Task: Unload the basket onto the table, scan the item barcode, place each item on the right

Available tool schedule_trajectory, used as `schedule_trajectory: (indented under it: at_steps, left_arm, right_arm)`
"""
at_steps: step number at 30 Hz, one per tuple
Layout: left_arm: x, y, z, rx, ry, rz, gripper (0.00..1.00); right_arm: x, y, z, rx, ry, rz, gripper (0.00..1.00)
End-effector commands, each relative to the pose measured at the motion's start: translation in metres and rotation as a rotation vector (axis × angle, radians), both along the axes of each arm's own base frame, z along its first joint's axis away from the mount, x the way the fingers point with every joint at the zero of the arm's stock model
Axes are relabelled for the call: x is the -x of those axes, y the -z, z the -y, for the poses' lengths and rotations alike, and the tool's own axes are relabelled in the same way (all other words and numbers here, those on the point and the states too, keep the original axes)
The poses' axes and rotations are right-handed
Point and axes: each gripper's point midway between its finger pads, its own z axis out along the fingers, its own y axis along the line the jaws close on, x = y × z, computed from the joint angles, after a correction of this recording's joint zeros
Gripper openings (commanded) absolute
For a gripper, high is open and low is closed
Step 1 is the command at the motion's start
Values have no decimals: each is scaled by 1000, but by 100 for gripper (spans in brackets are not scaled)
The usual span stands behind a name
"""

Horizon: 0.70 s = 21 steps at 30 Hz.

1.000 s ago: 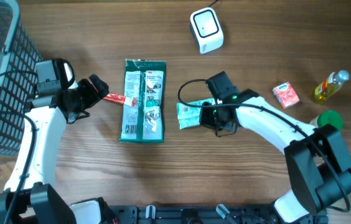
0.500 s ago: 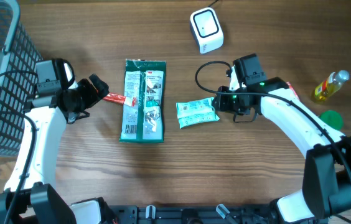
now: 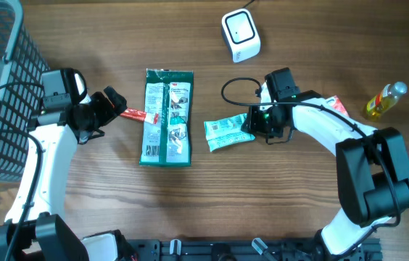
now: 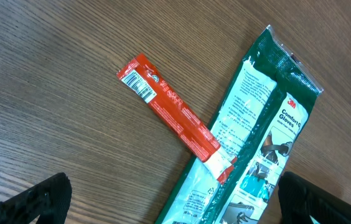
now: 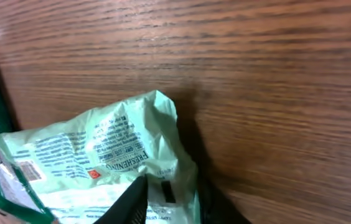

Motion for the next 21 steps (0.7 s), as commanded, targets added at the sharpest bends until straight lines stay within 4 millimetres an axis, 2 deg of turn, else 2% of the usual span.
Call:
schedule_trajectory:
  at_steps: [1,3,7,11,18,19,20,21]
  left_arm:
    - [-3,-6,0,3,-3,18,100]
    - [-3,-6,0,3,-3,18,100]
    - [-3,-6,0,3,-3,18,100]
    - [-3,-6,0,3,-3,18,100]
    - [-3,-6,0,3,-3,18,100]
    - [-3,-6,0,3,-3,18,100]
    - [-3,-6,0,3,-3,18,100]
    - [-3,-6,0,3,-3,18,100]
  right_arm:
    - [2,-4,-12,-65,-31,-7,28]
    - [-2,-11,-15,-86,-36,18,35]
    - [0,-10,-15,-81,-63,27,47]
    - [5,-4,-19,-75,-75,31,48]
    - [20,21,-14,-42,-49,30,47]
    - [21,22,-14,-43,-47,27,37]
    - [21,22,-14,-43,-47,26,12]
    - [21,19,-15,-57,-49,27,4]
